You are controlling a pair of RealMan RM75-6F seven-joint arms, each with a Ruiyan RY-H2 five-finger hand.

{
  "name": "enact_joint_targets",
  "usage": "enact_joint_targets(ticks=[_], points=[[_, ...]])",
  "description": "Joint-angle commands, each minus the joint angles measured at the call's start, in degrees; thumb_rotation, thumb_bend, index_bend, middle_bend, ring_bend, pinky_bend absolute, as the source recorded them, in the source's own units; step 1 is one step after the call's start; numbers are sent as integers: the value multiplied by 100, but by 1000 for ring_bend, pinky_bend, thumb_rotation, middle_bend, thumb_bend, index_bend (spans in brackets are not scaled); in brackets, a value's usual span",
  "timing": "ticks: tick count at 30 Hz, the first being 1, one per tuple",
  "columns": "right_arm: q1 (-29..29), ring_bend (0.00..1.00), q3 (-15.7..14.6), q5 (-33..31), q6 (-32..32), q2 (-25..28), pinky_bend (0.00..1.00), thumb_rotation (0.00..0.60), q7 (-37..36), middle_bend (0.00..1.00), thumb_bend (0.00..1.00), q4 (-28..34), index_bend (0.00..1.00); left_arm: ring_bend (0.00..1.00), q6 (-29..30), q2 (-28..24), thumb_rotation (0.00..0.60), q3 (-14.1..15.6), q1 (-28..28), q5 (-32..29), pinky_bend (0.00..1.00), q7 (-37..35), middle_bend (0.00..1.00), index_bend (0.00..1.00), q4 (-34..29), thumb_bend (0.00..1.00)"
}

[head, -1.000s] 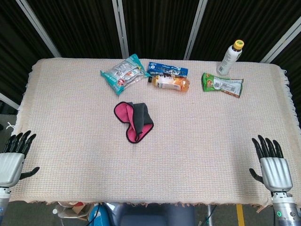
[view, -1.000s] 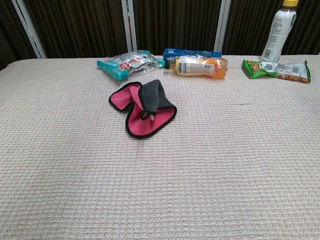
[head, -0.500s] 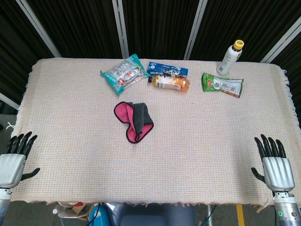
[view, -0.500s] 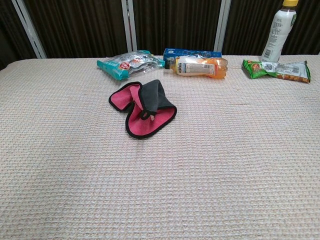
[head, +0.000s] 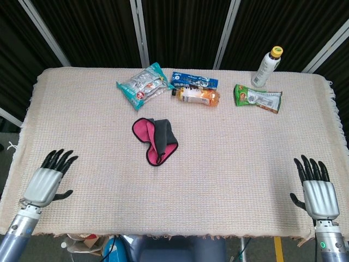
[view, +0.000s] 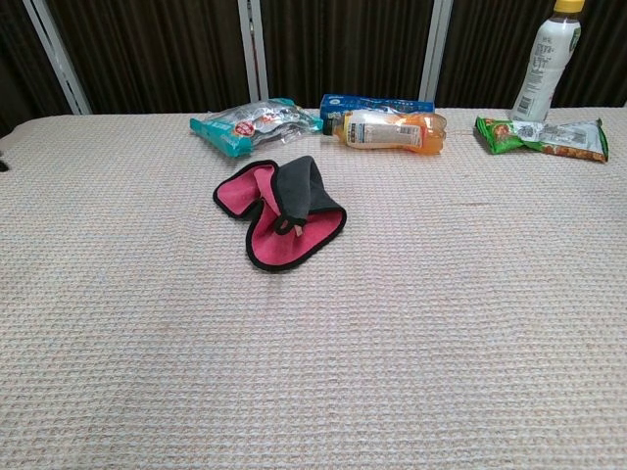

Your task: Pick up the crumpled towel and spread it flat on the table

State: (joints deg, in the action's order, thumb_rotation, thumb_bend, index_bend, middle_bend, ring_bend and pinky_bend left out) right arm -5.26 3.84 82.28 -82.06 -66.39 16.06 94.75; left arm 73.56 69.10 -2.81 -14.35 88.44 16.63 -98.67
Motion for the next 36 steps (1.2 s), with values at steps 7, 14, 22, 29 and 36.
enact_joint_targets(ticks=[7,14,22,29,36], points=[[-41,0,8,-85,129,-27,52,600,-165,0,217,-143,0,49,-1367,1317,600,-1036,-1540,-656,125,889,174,325,302,164],[-30,0,69,-234,160,12,51,600,-367,0,216,-202,0,68,-2033,2138,600,-1491,-2487,-1203,137,1603,197,358,958,209],[-34,0,125,-319,172,52,51,600,-510,0,217,-221,0,68,-2508,2768,600,-1780,-3307,-1720,137,2184,205,399,1615,232],[-32,0,152,-366,179,83,51,600,-621,0,217,-235,0,68,-2712,3123,600,-1778,-3754,-2183,137,2555,206,425,1982,234],[-27,0,173,-406,168,78,51,600,-677,0,216,-256,0,68,-2638,3118,600,-1693,-3876,-2426,137,2741,203,428,1998,238]])
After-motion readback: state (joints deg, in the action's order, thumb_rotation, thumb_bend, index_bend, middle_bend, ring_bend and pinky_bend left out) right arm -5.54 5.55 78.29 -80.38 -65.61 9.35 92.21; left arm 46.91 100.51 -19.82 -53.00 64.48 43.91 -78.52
